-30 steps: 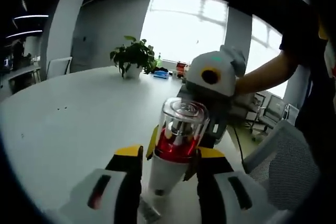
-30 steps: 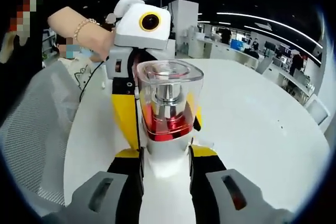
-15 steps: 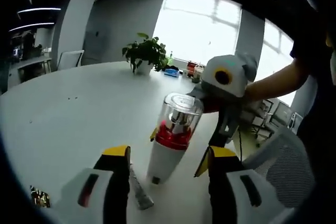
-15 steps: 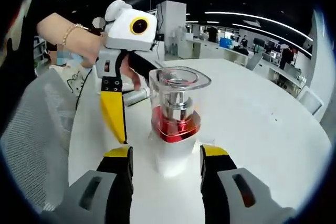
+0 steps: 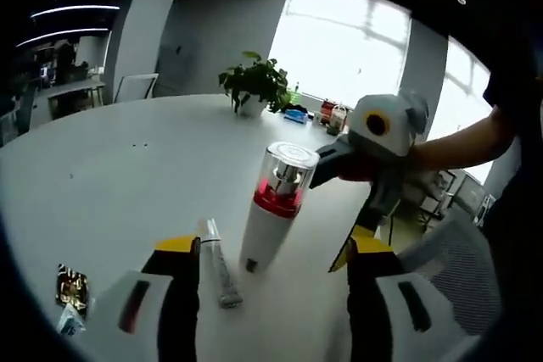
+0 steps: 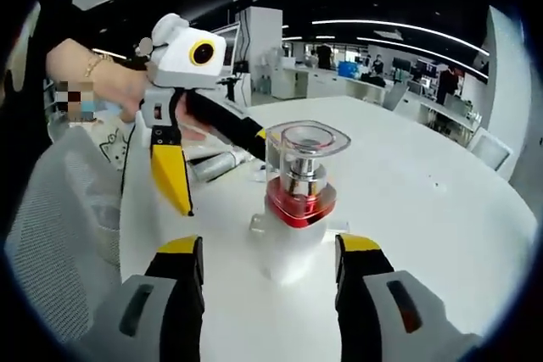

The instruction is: Arrange the skincare products in the storage area until every visible bottle or jar stands upright without overlapping.

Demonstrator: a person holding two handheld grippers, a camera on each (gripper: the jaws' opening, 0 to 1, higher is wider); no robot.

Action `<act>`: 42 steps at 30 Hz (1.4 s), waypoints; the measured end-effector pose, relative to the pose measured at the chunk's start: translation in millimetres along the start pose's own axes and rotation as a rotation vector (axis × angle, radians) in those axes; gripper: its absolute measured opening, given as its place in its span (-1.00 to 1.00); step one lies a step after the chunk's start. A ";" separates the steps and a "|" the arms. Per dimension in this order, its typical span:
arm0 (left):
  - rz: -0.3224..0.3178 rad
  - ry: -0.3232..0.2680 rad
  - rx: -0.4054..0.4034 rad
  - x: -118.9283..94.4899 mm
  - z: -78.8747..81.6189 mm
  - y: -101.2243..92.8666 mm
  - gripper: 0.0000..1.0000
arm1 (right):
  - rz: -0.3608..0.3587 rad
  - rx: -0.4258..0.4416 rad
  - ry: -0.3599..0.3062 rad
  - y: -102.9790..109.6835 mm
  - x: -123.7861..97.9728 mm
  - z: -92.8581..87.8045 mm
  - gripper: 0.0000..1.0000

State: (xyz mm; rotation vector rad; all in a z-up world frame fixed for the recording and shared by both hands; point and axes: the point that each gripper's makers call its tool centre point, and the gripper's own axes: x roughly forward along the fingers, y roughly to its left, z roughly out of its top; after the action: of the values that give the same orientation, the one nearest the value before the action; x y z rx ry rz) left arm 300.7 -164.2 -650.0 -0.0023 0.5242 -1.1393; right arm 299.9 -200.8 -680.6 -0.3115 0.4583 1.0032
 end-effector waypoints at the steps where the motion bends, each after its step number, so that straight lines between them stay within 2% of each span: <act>1: 0.004 0.002 -0.005 -1.2 -0.8 0.7 0.30 | -0.006 0.002 -0.001 1.2 -1.2 0.9 0.29; 8: 0.059 0.023 -0.055 -20.9 -12.5 4.6 0.45 | -0.035 0.046 -0.023 13.6 -8.6 7.3 0.33; 15: 0.107 0.007 -0.073 -41.0 -16.1 0.1 0.58 | -0.052 0.070 -0.042 23.5 -16.8 9.6 0.35; 19: 0.146 -0.012 -0.071 -51.2 -19.3 4.2 0.69 | -0.060 0.083 -0.043 29.2 -22.6 9.6 0.41; 28: 0.209 -0.027 -0.099 -80.0 -28.7 -1.2 0.76 | -0.068 0.101 -0.050 45.9 -32.5 14.2 0.53; 35: 0.248 -0.047 -0.143 -101.9 -38.5 -9.7 0.85 | -0.072 0.122 -0.052 57.0 -36.8 10.5 0.64; 42: 0.295 -0.039 -0.167 -121.0 -51.8 -12.7 0.97 | -0.075 0.159 -0.059 73.7 -40.8 9.5 0.75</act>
State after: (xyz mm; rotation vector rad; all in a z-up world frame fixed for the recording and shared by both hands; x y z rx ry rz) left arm 231.5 -51.7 -644.2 -0.0885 0.5636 -0.8045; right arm 219.9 -189.1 -654.9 -0.1544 0.4663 0.8946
